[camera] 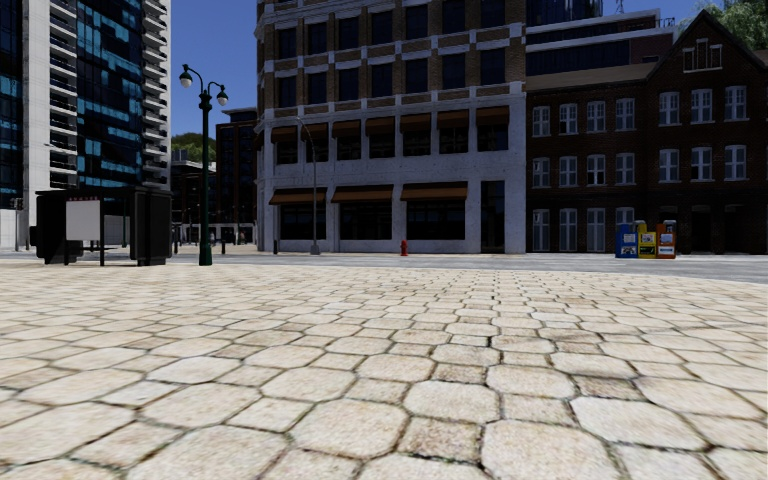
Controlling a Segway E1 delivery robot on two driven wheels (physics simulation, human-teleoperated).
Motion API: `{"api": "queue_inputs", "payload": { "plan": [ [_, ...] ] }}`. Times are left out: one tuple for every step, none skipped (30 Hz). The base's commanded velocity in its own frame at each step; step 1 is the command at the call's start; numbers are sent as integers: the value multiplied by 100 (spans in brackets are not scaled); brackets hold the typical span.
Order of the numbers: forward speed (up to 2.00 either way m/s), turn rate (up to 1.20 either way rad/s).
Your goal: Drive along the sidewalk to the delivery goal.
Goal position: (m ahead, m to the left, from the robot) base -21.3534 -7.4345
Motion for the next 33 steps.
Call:
{"api": "queue_inputs", "payload": {
  "plan": [
    [0,0],
    [0,0],
    [0,0],
    [0,0],
    [0,0],
    [0,0],
    [0,0],
    [0,0],
    [0,0],
    [0,0],
    [0,0],
    [0,0],
    [0,0],
    [0,0],
    [0,0],
    [0,0],
    [0,0],
    [0,0],
    [0,0],
    [0,0],
    [0,0],
    [0,0],
    [0,0],
    [0,0],
    [0,0],
    [0,0],
    [0,0],
    [0,0],
    [0,0],
    [0,0],
    [200,0],
    [200,0],
    [200,0]
  ]
}}
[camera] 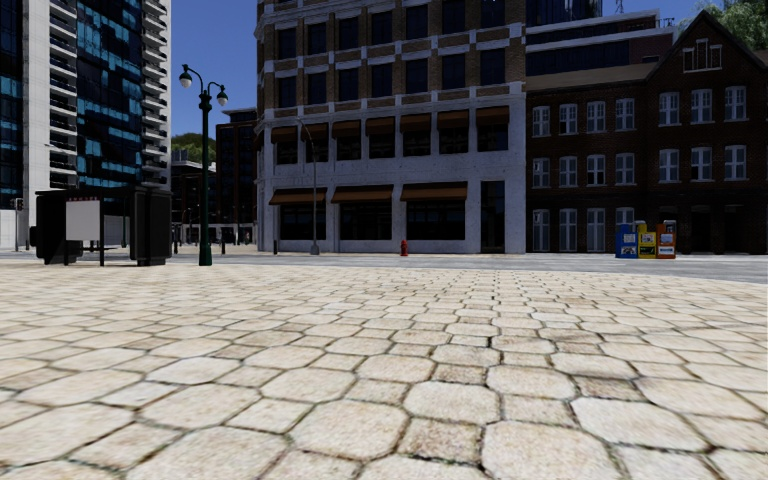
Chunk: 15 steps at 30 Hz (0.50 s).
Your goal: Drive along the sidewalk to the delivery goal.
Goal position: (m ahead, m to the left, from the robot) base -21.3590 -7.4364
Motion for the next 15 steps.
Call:
{"api": "queue_inputs", "payload": {
  "plan": [
    [200,0],
    [200,0],
    [200,0],
    [200,0],
    [200,0],
    [200,0],
    [200,0],
    [200,0],
    [200,0],
    [200,0],
    [200,0],
    [200,0],
    [200,0],
    [200,0],
    [200,0]
  ]
}}
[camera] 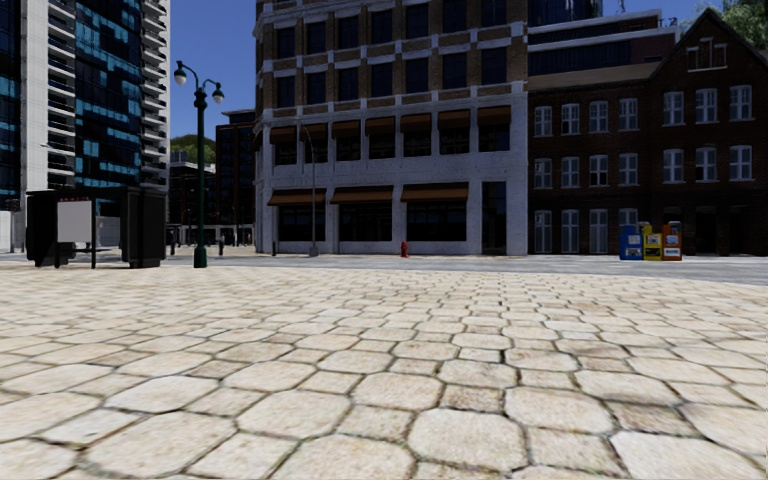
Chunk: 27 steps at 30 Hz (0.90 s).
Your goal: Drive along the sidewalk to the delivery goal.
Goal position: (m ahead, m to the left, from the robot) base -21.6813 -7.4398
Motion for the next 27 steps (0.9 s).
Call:
{"api": "queue_inputs", "payload": {
  "plan": [
    [200,0],
    [200,0],
    [200,0],
    [200,0],
    [200,0],
    [200,-3],
    [200,-28],
    [200,-53],
    [200,-53],
    [200,-61],
    [200,-64],
    [200,-64],
    [200,-65],
    [200,-65],
    [200,-65],
    [200,-65],
    [192,-65],
    [175,-65],
    [175,-65],
    [163,-65],
    [154,-65],
    [149,-65],
    [147,-65],
    [147,-65],
    [147,-65],
    [147,-65],
    [147,-65]
  ]
}}
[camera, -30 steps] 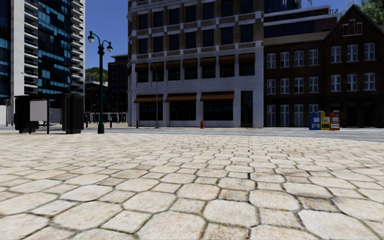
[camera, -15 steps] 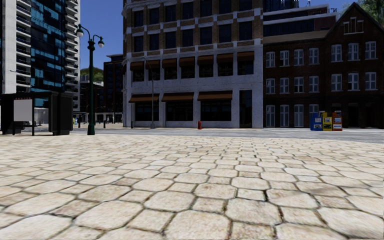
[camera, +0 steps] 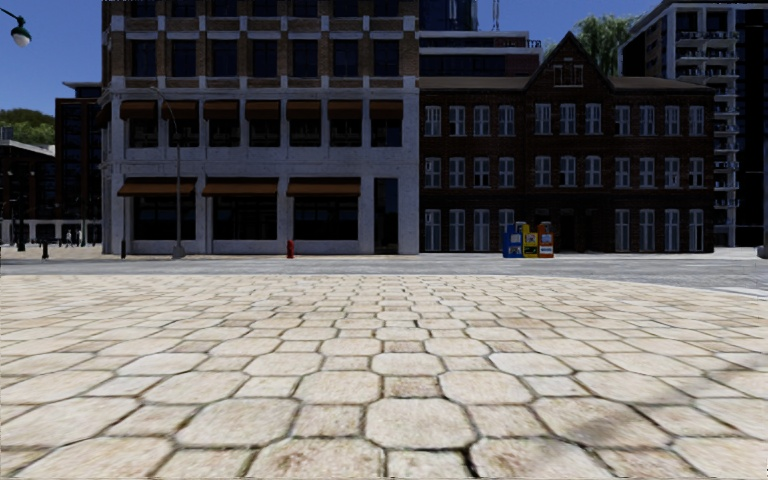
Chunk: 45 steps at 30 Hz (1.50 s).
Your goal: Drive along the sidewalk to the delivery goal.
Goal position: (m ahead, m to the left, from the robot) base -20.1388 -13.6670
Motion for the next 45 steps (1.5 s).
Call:
{"api": "queue_inputs", "payload": {
  "plan": [
    [147,-65],
    [147,-65],
    [147,-65],
    [147,-65],
    [147,-65],
    [147,-65],
    [147,-65],
    [147,-65],
    [147,-65],
    [147,-65],
    [147,-65],
    [147,-65],
    [147,-65],
    [147,-67],
    [147,-69],
    [147,-71],
    [147,-71],
    [147,-72],
    [147,-72],
    [147,-72],
    [147,-72],
    [147,-72],
    [147,-72],
    [147,-72],
    [147,-72],
    [147,-72],
    [147,-72],
    [147,-72],
    [147,-72],
    [147,-73],
    [147,-73],
    [147,-75],
    [147,-78],
    [147,-82],
    [146,-84],
    [146,-85],
    [146,-85],
    [146,-85],
    [146,-85],
    [146,-85],
    [146,-85],
    [146,-85],
    [146,-85],
    [146,-85],
    [146,-85]
  ]
}}
